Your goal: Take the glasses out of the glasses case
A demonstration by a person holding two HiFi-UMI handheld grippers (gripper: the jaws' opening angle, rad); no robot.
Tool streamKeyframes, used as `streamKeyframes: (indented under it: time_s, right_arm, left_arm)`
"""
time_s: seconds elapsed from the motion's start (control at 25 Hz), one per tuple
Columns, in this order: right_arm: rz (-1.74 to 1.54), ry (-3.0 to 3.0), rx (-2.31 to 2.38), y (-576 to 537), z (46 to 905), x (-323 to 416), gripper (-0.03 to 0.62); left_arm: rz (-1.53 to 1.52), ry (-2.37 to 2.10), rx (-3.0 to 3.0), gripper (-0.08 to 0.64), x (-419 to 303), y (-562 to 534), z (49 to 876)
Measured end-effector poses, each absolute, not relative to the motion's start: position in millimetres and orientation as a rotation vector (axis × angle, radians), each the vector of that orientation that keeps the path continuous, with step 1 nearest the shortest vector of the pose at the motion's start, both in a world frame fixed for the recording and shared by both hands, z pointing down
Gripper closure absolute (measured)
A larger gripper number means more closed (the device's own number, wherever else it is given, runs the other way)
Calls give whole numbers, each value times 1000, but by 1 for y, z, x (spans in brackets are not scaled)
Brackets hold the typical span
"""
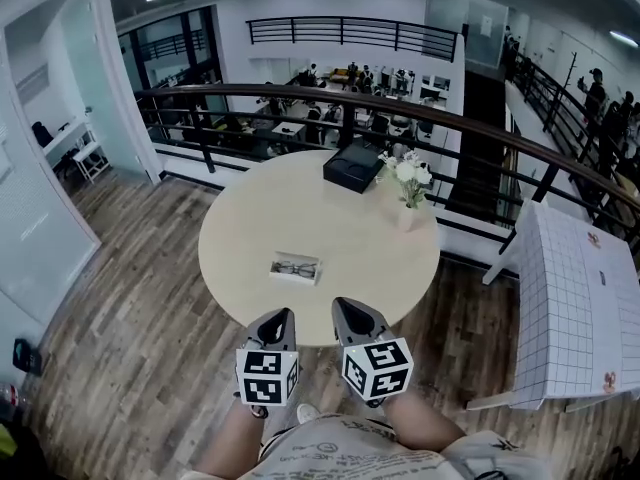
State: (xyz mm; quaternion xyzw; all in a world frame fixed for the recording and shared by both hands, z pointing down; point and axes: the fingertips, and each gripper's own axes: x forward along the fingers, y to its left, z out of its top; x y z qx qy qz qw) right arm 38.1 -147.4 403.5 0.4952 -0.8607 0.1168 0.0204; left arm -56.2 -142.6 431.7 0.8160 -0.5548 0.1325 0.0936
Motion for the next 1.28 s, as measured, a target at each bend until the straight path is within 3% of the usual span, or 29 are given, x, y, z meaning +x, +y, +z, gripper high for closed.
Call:
streamKeyframes:
  time_s: [0.64, 1.28]
  right_arm:
    - [479, -2521, 1408, -240, 463, -10, 580]
    - [312, -2422, 1002, -334, 548, -21, 578]
  left_arm:
    - [388, -1612, 2345, 551, -103, -227, 462]
    - [434, -1720, 2110, 551, -109, -284, 503]
